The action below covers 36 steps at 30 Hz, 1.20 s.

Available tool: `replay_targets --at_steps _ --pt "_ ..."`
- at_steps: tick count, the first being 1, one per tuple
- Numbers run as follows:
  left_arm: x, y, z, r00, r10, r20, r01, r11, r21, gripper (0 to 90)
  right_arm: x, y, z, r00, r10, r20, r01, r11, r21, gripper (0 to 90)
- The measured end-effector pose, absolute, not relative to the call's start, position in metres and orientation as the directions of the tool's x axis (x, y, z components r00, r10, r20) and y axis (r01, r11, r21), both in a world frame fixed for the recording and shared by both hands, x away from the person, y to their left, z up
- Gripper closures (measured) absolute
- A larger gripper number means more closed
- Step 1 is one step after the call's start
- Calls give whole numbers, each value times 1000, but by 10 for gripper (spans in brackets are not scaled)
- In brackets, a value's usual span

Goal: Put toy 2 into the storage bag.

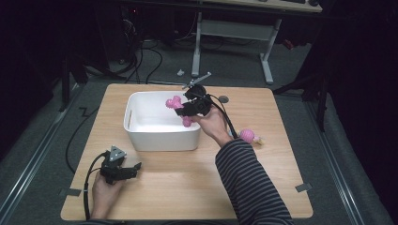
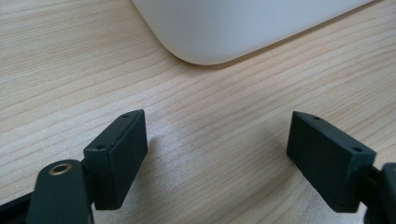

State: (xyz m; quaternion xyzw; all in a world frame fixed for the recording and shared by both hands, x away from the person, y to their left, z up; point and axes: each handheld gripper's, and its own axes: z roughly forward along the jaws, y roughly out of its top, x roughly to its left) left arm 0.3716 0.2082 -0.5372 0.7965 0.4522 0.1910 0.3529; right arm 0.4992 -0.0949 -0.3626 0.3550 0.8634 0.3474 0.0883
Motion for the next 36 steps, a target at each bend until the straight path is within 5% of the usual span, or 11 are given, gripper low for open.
replay_targets --at_steps 25,36 --pt "372 208 -537 517 856 -21 587 -336 737 207 499 -93 -385 -729 675 115 598 545 588 551" --pt "372 208 -537 517 856 -17 586 -340 735 205 490 -110 -374 -722 681 123 582 501 640 481"
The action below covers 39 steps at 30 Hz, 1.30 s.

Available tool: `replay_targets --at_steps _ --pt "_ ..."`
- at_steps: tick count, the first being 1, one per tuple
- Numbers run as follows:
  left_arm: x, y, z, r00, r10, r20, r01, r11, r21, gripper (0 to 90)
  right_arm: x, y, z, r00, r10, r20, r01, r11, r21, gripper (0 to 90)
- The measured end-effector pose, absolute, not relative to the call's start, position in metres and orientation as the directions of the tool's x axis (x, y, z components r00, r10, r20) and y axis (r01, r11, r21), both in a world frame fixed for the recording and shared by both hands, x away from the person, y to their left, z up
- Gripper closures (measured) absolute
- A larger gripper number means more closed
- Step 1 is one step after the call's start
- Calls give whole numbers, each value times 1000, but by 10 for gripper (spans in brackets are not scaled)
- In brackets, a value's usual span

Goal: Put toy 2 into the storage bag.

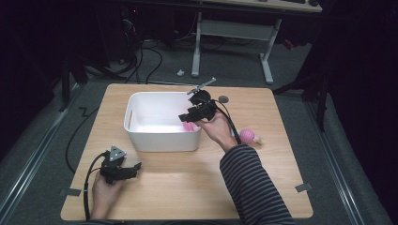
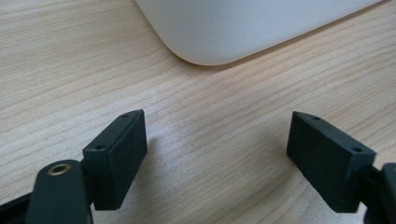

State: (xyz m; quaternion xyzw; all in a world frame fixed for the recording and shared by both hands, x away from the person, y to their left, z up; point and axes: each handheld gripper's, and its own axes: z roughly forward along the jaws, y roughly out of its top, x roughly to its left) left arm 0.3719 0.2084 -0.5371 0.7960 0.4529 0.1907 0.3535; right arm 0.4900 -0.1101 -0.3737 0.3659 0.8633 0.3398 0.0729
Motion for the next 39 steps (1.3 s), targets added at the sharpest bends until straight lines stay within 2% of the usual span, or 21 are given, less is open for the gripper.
replay_targets --at_steps 19,39 --pt "372 208 -537 517 856 -17 586 -339 736 205 446 -175 -350 -677 728 106 523 375 766 463" --pt "372 208 -537 517 856 -16 585 -340 736 204 415 -251 -362 -537 834 124 567 248 786 423"
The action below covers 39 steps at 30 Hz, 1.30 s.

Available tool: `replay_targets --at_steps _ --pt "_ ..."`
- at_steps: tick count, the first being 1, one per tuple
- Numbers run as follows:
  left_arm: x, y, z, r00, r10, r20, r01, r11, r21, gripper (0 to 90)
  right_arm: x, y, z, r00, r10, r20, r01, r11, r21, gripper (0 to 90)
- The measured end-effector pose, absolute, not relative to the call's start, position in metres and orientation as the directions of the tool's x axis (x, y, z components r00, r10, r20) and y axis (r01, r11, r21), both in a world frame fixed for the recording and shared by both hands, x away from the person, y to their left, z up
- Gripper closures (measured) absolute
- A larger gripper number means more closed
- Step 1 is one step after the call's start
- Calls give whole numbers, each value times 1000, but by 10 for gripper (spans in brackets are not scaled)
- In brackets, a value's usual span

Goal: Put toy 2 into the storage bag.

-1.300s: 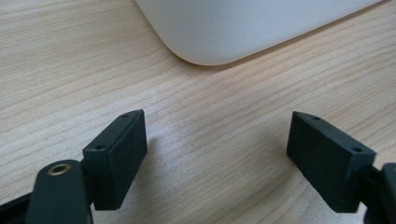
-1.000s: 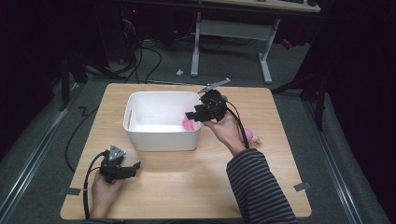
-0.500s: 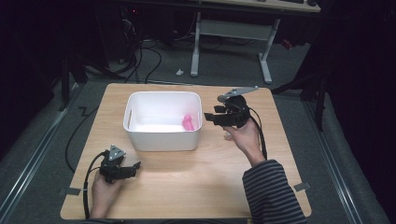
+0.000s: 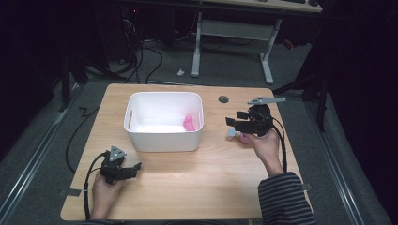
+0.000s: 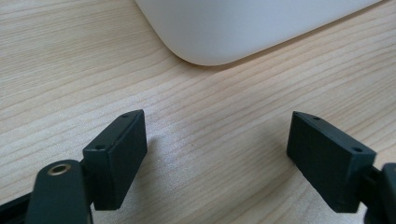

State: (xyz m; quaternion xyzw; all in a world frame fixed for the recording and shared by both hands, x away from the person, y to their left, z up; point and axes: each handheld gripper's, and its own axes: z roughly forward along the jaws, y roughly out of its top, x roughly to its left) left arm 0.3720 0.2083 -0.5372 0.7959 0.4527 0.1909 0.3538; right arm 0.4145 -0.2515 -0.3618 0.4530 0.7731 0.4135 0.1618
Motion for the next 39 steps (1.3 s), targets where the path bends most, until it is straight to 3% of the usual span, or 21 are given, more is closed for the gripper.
replay_targets --at_steps 9,14,19,25,39 --pt "372 208 -537 517 856 -18 587 -338 736 204 401 -284 -376 -466 874 140 567 173 805 407" --pt "372 208 -537 517 856 -18 586 -339 736 204 398 -295 -383 -418 904 89 593 197 781 384" --pt "372 208 -537 516 856 -17 586 -338 736 204 398 -303 -392 -391 914 107 621 177 763 401" --pt "372 208 -537 516 856 -17 586 -338 736 204 400 -307 -404 -378 923 73 629 198 752 388" --pt "372 208 -537 509 861 -14 588 -335 736 203 416 -324 -443 -334 936 114 685 158 711 348"
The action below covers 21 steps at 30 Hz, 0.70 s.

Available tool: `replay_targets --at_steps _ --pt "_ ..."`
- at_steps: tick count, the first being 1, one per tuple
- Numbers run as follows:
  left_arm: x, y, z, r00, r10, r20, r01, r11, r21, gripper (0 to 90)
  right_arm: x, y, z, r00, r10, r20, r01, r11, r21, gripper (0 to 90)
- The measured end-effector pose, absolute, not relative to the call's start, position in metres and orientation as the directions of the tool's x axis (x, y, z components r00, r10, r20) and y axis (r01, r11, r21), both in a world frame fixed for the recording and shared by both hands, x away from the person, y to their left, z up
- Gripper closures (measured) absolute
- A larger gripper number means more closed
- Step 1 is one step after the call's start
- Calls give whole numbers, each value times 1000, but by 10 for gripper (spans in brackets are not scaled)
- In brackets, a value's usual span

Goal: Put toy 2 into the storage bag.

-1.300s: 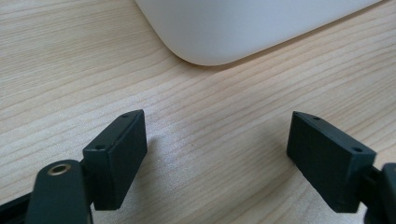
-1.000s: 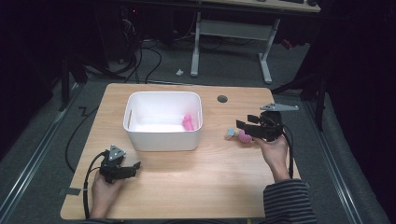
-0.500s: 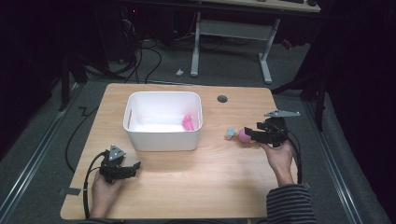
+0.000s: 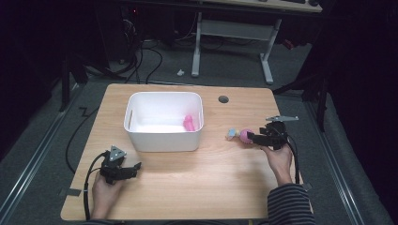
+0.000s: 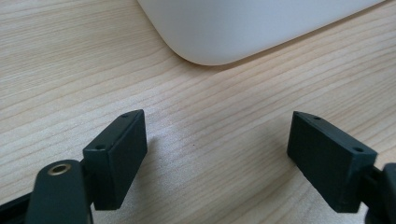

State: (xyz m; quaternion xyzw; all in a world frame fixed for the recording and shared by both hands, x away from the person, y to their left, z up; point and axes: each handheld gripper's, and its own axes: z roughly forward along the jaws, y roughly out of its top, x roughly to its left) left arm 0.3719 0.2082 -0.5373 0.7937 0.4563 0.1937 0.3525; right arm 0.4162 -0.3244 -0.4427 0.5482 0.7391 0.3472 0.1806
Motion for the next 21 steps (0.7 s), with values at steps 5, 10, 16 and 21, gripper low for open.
replay_targets --at_steps 5,10,16,21 --pt "372 208 -537 508 861 -14 588 -334 736 203 428 -322 -453 -331 936 115 694 159 703 330" --pt "372 208 -537 508 861 -14 588 -335 736 203 439 -319 -460 -318 943 95 713 171 680 310" --pt "372 208 -537 507 862 -14 588 -334 736 203 450 -314 -469 -319 943 97 721 175 670 289" --pt "372 208 -537 507 862 -14 589 -334 736 203 455 -308 -480 -324 946 28 726 229 648 284"
